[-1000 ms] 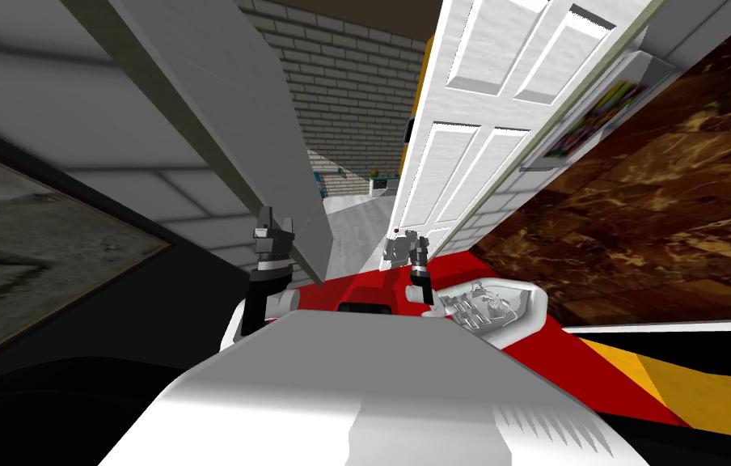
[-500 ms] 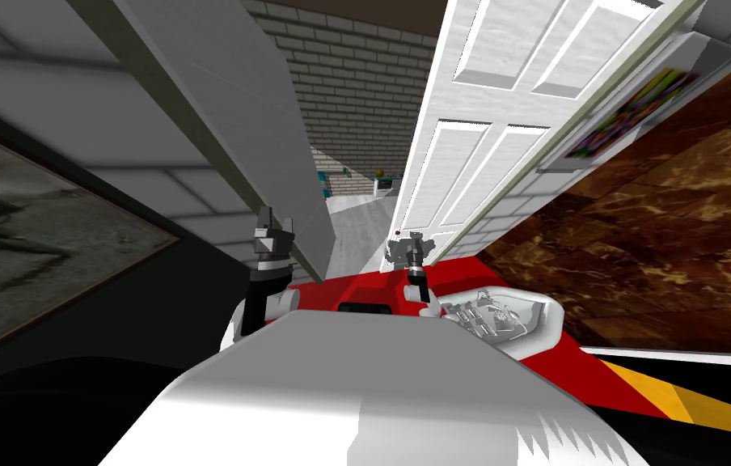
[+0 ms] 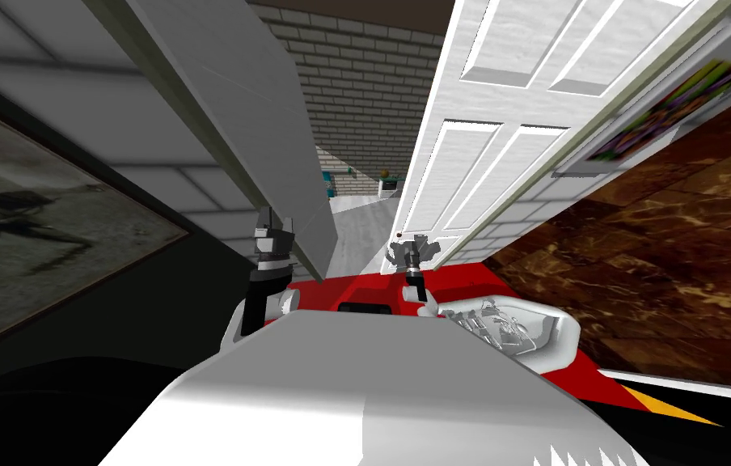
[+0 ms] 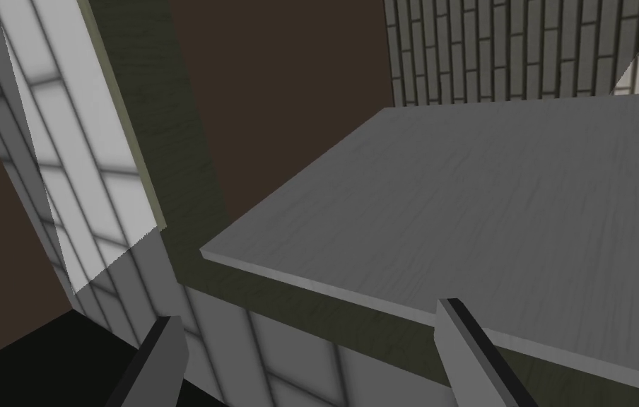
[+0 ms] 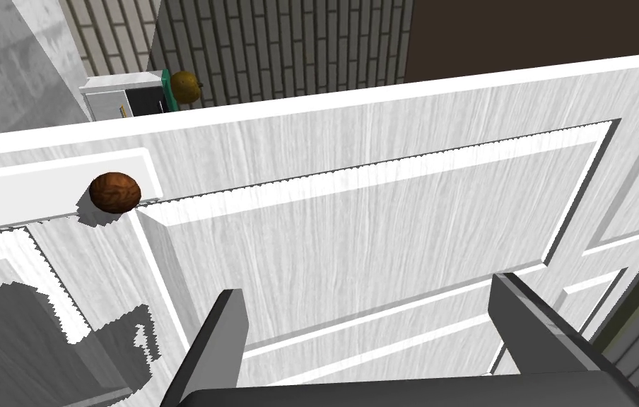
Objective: Push the door open
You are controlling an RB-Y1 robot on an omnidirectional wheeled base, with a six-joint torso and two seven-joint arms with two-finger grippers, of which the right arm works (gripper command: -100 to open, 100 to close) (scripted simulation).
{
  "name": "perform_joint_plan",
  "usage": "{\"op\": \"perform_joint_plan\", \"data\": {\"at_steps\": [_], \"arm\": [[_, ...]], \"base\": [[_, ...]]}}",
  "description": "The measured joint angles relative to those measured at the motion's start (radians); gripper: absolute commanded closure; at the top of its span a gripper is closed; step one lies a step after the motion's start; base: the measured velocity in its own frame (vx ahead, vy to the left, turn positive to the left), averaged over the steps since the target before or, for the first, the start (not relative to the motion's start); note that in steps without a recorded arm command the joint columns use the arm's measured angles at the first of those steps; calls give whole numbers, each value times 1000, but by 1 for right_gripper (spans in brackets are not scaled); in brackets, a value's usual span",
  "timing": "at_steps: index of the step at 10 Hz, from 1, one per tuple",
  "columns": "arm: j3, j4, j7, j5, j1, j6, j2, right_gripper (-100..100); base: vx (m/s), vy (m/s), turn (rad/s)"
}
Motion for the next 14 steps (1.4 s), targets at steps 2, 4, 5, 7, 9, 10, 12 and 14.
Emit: {"op": "perform_joint_plan", "data": {"at_steps": [2, 4, 5, 7, 9, 10, 12, 14], "arm": [[-3, 53, -1, 1, -18, -2, -2, -100], [-7, 114, -3, 1, -44, -8, -6, -100], [-9, 148, -2, 2, -61, -12, -5, -100], [-11, 200, -5, 3, -79, -15, -7, -100], [-12, 243, -4, 6, -91, -17, -5, -100], [-13, 261, -3, 7, -101, -16, -4, -100], [-16, 325, -4, 7, -122, -30, -5, -100], [-18, 377, -3, 9, -145, -32, -2, -100]], "base": [[19, -77, 78], [32, -79, 135], [29, -85, 68], [20, -83, 113], [16, -74, 73], [11, -56, 45], [18, -72, 113], [21, -86, 80]]}}
